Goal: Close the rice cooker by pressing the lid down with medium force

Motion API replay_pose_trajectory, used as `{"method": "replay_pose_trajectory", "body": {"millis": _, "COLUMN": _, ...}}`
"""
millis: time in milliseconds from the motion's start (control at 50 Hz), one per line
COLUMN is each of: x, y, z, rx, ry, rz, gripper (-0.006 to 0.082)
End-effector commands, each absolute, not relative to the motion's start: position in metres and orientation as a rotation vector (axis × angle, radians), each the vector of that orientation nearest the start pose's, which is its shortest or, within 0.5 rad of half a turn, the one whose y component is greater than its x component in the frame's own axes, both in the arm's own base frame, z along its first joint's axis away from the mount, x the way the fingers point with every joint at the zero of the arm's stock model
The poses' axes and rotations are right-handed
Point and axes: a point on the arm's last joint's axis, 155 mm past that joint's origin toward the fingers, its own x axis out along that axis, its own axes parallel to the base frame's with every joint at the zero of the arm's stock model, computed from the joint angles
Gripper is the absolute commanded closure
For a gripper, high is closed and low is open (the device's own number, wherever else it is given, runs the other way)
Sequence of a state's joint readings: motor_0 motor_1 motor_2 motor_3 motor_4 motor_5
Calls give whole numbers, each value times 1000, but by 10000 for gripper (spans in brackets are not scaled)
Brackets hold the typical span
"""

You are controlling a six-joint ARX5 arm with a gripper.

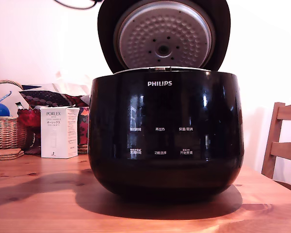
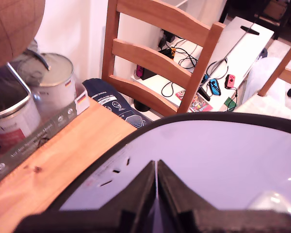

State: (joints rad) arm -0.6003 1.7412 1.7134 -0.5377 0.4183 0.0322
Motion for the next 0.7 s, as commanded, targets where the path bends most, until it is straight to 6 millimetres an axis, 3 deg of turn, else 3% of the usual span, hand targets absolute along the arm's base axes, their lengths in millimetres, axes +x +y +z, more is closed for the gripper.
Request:
{"method": "replay_pose_trajectory", "body": {"millis": 0, "x": 370, "y": -348, "z": 279, "rx": 77, "ry": 598, "rz": -1008, "gripper": 789}}
{"method": "replay_pose_trajectory", "body": {"millis": 680, "x": 337, "y": -321, "z": 263, "rx": -12, "ry": 491, "rz": -982, "gripper": 789}}
